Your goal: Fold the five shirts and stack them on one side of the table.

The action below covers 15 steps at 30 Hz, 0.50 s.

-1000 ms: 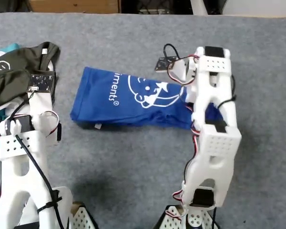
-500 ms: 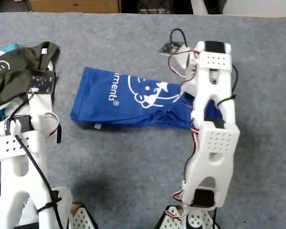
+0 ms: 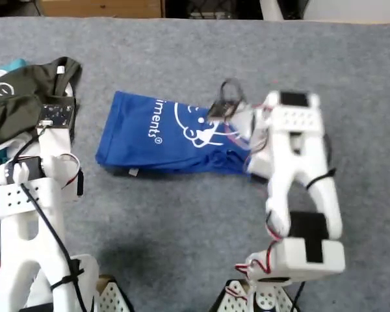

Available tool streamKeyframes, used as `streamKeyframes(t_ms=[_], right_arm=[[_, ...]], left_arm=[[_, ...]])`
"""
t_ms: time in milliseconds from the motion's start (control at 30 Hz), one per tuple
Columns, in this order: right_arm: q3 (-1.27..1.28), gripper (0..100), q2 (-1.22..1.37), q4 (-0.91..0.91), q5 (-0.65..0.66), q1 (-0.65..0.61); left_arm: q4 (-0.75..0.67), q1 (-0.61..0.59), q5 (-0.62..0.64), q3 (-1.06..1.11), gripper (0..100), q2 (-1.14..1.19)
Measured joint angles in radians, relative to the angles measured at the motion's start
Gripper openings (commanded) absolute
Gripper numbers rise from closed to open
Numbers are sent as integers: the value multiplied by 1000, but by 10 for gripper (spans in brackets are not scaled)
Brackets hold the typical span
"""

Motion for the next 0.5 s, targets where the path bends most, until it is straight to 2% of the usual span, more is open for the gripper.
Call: streamKeyframes(t_ms=[100,233,500], right_arm=[[141,15,-2,-153,-69,-66],[153,15,58,-319,-146,-83],[-81,15,146,-365,-173,-44]], left_arm=[[0,0,-11,0,33,0],[0,0,-37,0,33,0],[0,0,-37,0,33,0]])
